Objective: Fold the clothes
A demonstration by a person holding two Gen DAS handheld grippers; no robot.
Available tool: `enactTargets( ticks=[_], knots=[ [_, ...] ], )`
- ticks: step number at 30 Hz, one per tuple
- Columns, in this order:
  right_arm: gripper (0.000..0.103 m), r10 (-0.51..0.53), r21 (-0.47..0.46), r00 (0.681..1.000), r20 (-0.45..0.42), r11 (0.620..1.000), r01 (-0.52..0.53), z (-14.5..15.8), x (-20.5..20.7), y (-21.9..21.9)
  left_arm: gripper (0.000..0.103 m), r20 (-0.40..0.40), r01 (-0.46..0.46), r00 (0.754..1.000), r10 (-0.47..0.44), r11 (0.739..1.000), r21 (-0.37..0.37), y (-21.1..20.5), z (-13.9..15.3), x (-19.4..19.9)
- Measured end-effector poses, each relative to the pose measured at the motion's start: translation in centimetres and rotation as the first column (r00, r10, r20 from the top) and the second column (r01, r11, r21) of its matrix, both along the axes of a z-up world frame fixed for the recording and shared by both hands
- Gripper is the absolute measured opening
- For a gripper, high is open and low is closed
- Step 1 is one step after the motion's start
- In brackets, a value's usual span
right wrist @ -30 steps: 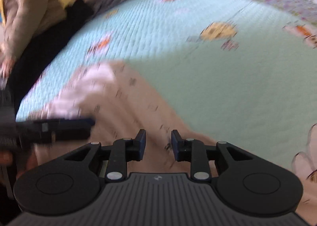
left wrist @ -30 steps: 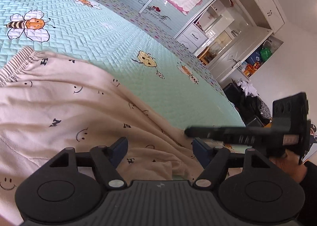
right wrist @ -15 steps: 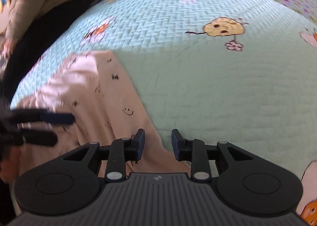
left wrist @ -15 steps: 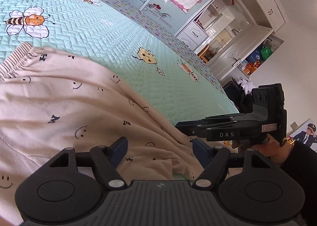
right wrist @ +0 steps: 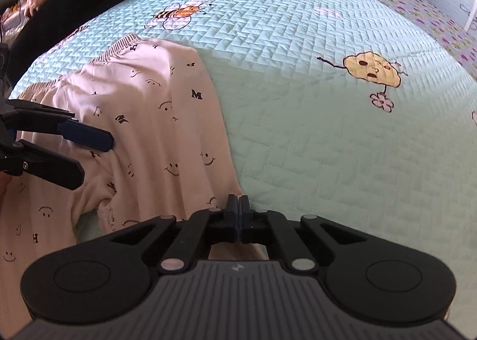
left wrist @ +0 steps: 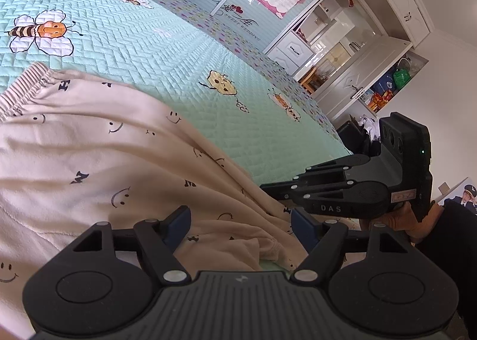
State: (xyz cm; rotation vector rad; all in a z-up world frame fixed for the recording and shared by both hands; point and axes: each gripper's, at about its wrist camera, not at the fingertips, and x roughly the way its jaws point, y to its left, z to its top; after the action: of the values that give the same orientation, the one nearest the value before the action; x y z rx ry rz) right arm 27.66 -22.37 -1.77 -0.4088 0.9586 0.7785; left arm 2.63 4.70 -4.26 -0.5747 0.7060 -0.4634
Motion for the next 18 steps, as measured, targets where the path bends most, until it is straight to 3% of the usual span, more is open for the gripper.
enactTargets(
  ticks=[5, 10, 14, 15, 17, 18],
  knots=[
    [0.001, 0.002, -0.009, 1.000, 0.008, 1.000, -0.002, 0.4, 0.5, -0.1, 0.077, -0.003, 0.003, 1.000, -0.003, 1.000, -0.005, 0.1, 0.0, 0.0],
    [0.007, -0.008, 0.012, 0.998, -0.055, 1.000, 0.009, 0.0, 1.0, -0.3, 0.077, -0.005, 0.006, 1.000, -0.006, 1.000, -0.002, 0.2, -0.1, -0.1],
    [0.043, -0.002, 0.080, 0.992, -0.123, 0.997, 0.012, -0.1, 1.0, -0.5, 0.078, -0.008, 0.006, 1.000, -0.006, 1.000, 0.000, 0.1, 0.0, -0.1],
    [0.045, 0.021, 0.064, 0.995, -0.099, 0.998, -0.014, -0.1, 0.6, -0.2, 0.078, -0.009, 0.007, 1.000, -0.007, 1.000, 0.001, 0.1, 0.0, -0.1],
    [0.043, 0.076, 0.002, 0.997, -0.034, 0.997, -0.076, -0.3, -0.2, 0.6, 0.078, -0.010, 0.007, 1.000, -0.007, 1.000, 0.002, 0.1, -0.1, -0.1],
    [0.033, 0.093, -0.023, 0.996, -0.017, 0.995, -0.093, -0.3, -0.5, 1.1, 0.078, -0.011, 0.007, 1.000, -0.007, 1.000, 0.003, 0.1, -0.1, -0.1]
  ],
)
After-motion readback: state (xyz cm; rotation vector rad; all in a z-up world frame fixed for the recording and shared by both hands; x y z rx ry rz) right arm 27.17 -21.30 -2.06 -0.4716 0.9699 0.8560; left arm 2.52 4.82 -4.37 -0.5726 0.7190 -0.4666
